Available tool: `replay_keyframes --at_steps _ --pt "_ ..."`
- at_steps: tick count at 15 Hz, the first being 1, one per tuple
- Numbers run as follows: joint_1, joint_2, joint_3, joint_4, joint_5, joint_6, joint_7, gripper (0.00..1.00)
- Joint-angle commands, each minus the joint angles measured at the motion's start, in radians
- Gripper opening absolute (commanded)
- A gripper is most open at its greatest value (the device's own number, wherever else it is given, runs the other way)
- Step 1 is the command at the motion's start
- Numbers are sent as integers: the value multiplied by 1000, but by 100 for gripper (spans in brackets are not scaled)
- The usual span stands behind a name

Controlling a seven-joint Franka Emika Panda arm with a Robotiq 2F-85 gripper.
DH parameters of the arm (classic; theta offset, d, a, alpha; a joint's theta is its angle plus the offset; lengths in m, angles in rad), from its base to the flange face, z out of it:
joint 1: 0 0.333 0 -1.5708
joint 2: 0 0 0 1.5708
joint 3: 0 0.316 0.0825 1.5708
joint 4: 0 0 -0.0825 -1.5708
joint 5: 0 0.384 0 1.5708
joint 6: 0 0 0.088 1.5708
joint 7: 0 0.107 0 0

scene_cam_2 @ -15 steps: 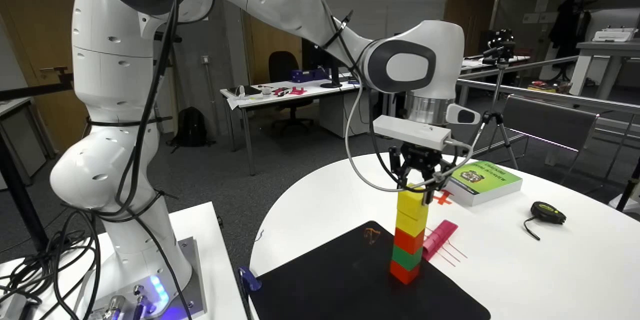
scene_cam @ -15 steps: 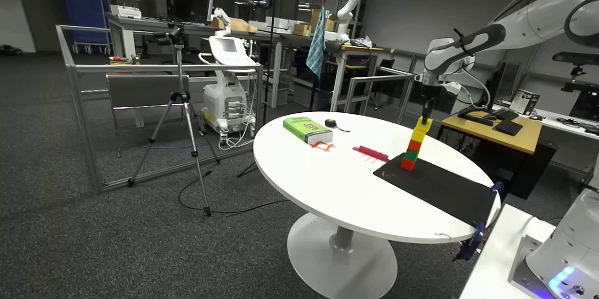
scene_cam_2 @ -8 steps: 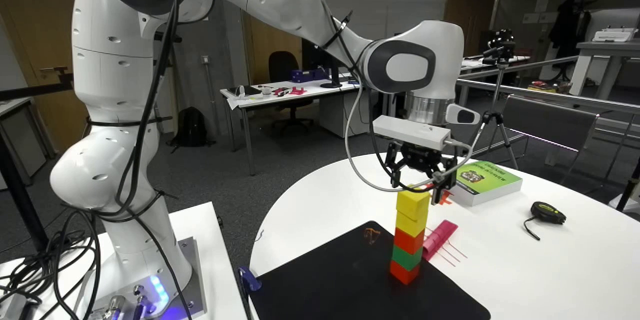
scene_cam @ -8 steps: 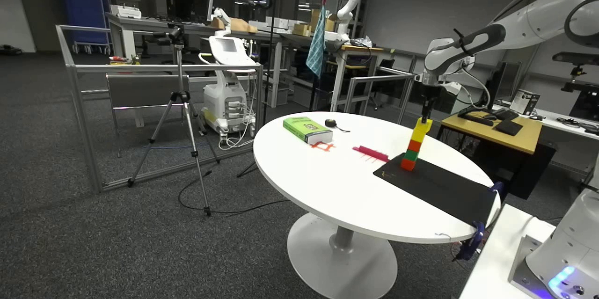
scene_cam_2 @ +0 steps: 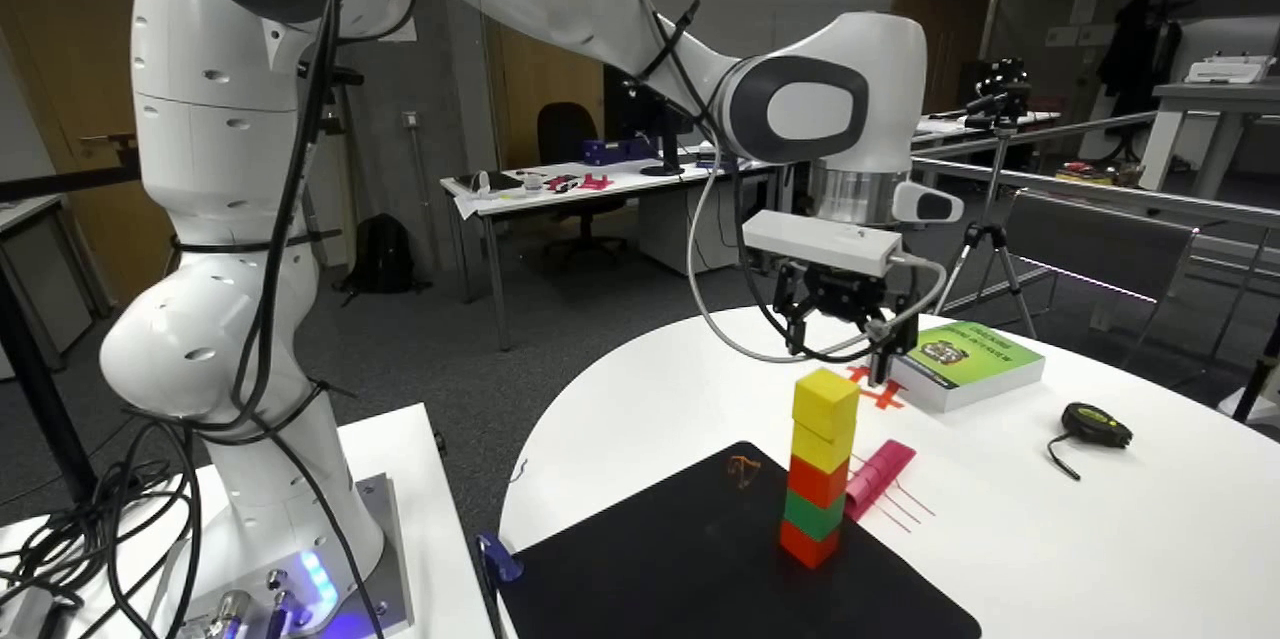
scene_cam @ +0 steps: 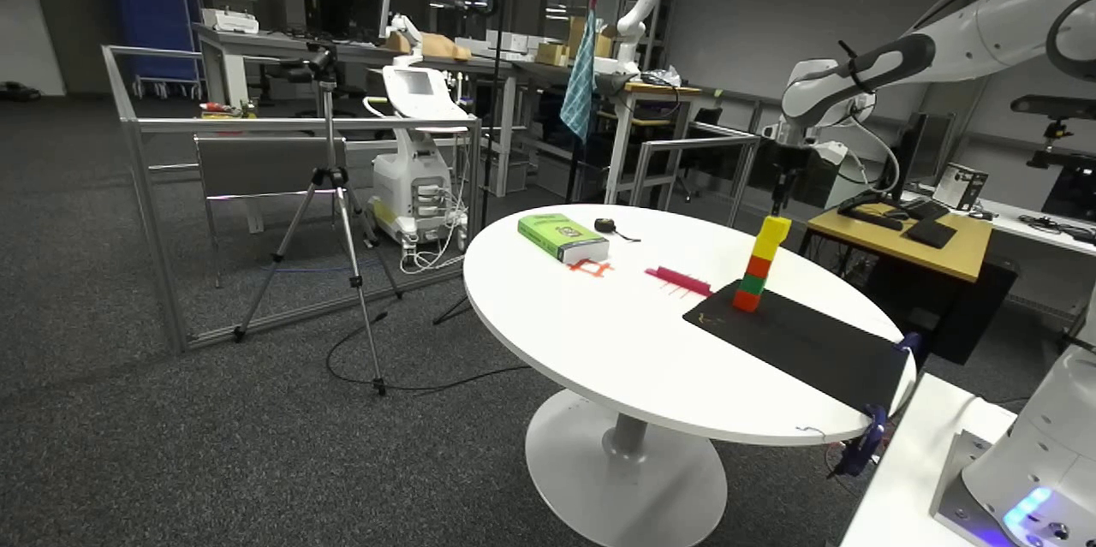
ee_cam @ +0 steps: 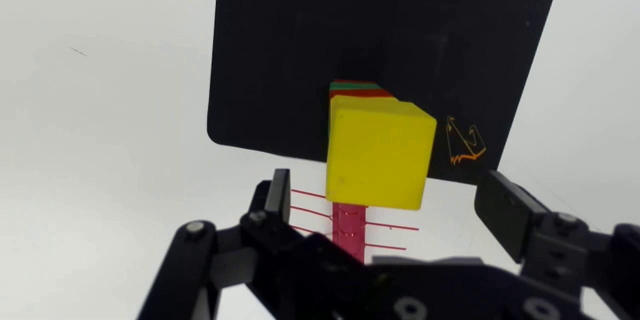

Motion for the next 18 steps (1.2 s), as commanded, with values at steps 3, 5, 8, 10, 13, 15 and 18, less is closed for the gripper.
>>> replay_keyframes --at_steps 3,5,8,10,13,15,18 --pt "-15 -99 7 -11 40 -12 7 100" --pt "-15 -122 0 -22 35 -12 8 100" --pt "-21 -150 -13 -46 33 1 -4 100" --pt "-25 -158 -21 -51 34 -5 -8 100" --pt "-35 -178 -32 -81 28 3 -12 100" --pt "-42 -202 -40 -127 25 18 -19 100" --pt "-46 -245 -58 -204 21 33 -40 100"
